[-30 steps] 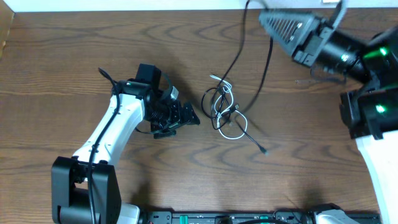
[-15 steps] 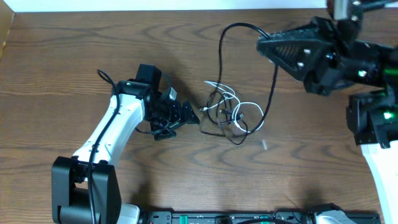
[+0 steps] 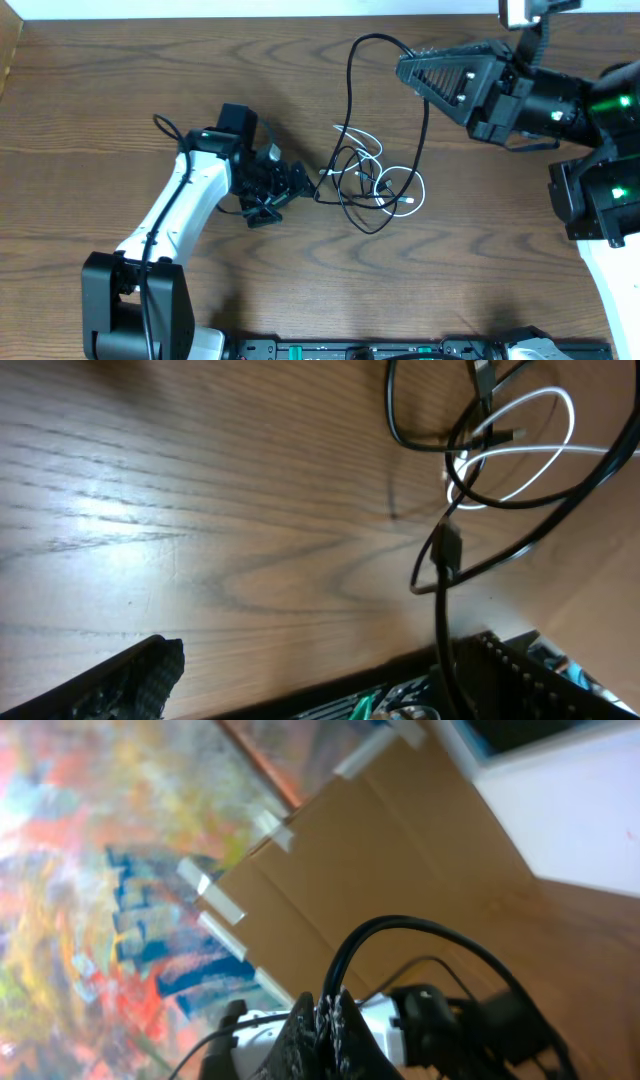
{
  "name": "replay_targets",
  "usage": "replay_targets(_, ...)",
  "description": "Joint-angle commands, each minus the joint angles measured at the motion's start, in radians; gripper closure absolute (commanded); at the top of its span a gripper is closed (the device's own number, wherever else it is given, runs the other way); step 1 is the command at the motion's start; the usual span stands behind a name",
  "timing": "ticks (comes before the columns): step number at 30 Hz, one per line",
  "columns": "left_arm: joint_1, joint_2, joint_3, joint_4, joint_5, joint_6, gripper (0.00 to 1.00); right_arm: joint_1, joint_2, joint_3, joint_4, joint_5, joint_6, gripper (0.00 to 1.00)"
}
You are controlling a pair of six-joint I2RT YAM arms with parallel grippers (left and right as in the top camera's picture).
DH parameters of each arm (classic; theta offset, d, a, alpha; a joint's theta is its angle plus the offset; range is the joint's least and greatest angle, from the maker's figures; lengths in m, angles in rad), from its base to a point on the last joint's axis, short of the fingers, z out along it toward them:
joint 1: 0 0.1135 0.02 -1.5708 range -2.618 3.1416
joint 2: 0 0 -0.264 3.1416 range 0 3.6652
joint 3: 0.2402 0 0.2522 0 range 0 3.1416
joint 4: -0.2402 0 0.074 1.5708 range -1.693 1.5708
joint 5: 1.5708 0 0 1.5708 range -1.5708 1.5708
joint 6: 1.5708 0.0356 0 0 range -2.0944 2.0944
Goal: Untangle cables
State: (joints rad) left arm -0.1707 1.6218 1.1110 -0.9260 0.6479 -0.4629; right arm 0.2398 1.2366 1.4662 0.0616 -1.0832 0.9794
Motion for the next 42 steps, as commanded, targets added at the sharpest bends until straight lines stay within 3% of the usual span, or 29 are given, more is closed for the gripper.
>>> replay_targets(1, 0.102, 0.004, 0.006, -0.013, 0.105, -0.104, 0.07, 0.000, -0.002, 0.005, -0.179, 0.086, -0.099, 0.99)
replay_targets(6, 0.240, 0.004, 0.006, -0.014, 0.591, -0.104, 0.07, 0.019, 0.017, 0.005, -0.241, 0.060, -0.093, 0.99)
replay_targets(11, 0.287, 0.004, 0.006, -0.016, 0.647, -0.062, 0.07, 0.068, 0.019, 0.005, -0.080, 0.037, 0.039, 0.99)
replay_targets(14, 0.255, 0.004, 0.006, -0.112, 0.674, -0.051, 0.07, 0.084, 0.019, 0.005, 0.072, 0.034, 0.076, 0.99)
replay_targets(17, 0.238, 0.004, 0.006, -0.182, 0.785, -0.051, 0.07, 0.077, 0.020, 0.005, 0.027, 0.074, 0.000, 0.99)
replay_targets(20, 0.238, 0.003, 0.006, -0.218, 0.917, -0.051, 0.07, 0.064, 0.020, 0.005, -0.153, 0.211, -0.129, 0.99)
replay_targets(23, 0.241, 0.003, 0.008, -0.218, 0.925, -0.100, 0.07, 0.063, 0.026, 0.005, -0.301, 0.277, -0.139, 0.99)
replay_targets(29, 0.244, -0.026, 0.043, -0.218, 0.925, -0.196, 0.07, 0.119, 0.062, 0.005, -0.309, 0.239, -0.197, 0.99)
replay_targets(35, 0.244, -0.192, 0.190, -0.199, 0.921, -0.341, 0.07, 0.144, 0.095, 0.005, -0.317, 0.239, -0.222, 0.99)
replay_targets(39, 0.244, -0.296, 0.289, -0.018, 0.785, -0.499, 0.07, 0.157, 0.105, 0.005, -0.321, 0.222, -0.235, 0.99)
replay_targets(42, 0.244, -0.377, 0.299, 0.168, 0.616, -0.718, 0.07, 0.178, 0.105, 0.005, -0.325, 0.185, -0.283, 0.99)
